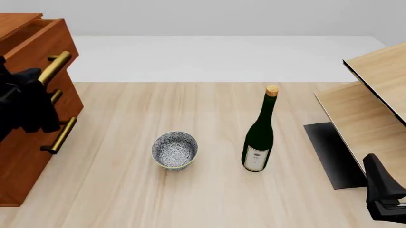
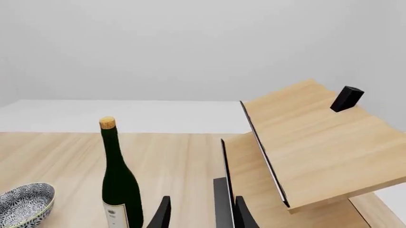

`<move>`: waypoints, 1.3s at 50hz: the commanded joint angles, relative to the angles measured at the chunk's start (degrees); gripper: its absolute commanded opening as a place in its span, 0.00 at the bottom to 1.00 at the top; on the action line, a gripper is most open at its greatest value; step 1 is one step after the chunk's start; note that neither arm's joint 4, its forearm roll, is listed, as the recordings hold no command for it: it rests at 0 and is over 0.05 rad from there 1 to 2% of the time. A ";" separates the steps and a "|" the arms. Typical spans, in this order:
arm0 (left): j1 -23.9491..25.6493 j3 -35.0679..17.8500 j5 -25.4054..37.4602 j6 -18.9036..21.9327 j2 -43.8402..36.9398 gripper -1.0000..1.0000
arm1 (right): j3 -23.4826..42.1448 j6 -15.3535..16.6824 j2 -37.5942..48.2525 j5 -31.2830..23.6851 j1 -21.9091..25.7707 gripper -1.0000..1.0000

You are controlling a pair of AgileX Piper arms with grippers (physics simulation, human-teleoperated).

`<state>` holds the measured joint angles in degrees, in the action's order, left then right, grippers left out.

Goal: Close the bottom drawer of the cabinet and open the top drawer.

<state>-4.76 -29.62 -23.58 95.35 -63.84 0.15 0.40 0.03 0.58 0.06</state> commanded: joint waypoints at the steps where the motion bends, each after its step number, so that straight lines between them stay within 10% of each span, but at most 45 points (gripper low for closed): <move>1: 2.82 -0.94 -0.17 0.93 -1.93 0.00 | 0.02 -0.07 0.01 -0.04 0.00 1.00; 23: 2.57 -1.79 0.50 0.85 -2.38 0.00 | 0.01 -0.14 0.00 -0.06 0.12 1.00; 24: 2.54 -1.78 0.41 0.81 -2.48 1.00 | 0.02 -0.15 0.00 -0.07 0.09 1.00; 65: 2.51 -0.78 1.66 -1.20 -1.19 1.00 | 0.00 -0.13 0.00 0.01 0.14 1.00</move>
<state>-2.40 -30.93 -22.70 94.82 -66.20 0.14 0.30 0.03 0.58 0.19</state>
